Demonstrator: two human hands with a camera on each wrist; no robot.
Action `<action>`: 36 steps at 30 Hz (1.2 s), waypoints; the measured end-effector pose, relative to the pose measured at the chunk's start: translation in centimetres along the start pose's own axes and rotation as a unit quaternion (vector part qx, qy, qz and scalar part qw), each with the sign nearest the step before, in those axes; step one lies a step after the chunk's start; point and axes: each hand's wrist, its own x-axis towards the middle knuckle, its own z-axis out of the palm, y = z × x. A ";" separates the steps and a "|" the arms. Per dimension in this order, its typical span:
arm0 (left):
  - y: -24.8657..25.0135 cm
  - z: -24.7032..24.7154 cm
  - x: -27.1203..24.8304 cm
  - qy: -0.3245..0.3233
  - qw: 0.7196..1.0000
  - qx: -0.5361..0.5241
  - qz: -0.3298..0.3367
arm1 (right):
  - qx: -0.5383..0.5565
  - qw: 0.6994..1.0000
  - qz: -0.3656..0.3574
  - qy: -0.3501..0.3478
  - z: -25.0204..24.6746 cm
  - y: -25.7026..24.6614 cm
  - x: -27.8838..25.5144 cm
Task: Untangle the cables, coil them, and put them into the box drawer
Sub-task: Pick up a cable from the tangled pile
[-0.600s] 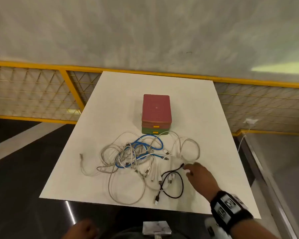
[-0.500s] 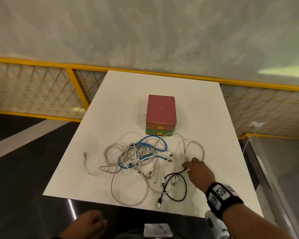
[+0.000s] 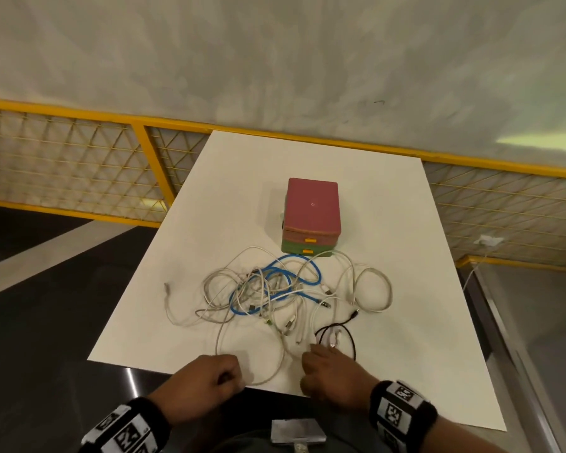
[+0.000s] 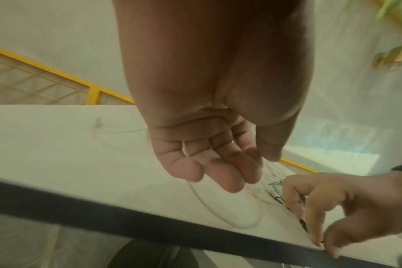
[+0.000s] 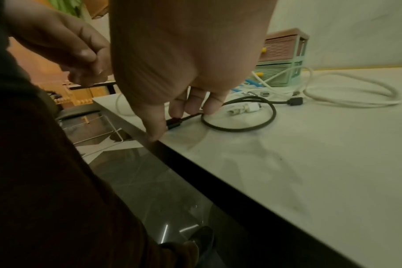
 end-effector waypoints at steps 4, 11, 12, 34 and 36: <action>2.0 -0.9 1.8 0.027 0.999 -0.023 0.032 | 0.061 0.997 0.054 0.006 -1.8 0.6 -0.5; 4.6 -0.6 5.2 0.031 0.997 -0.026 0.062 | 0.048 0.995 0.056 -0.063 -2.0 -0.3 -1.0; 4.7 -0.5 5.5 0.028 0.997 -0.023 0.066 | 0.047 0.996 0.062 -0.050 -1.5 -0.1 -1.1; 18.0 -7.4 12.4 0.169 0.958 -0.129 0.191 | 0.585 0.612 0.234 0.478 -19.5 3.7 -2.8; 18.6 -8.4 12.0 0.221 0.942 -0.184 0.171 | 0.736 0.524 0.265 0.338 -18.7 3.5 -2.5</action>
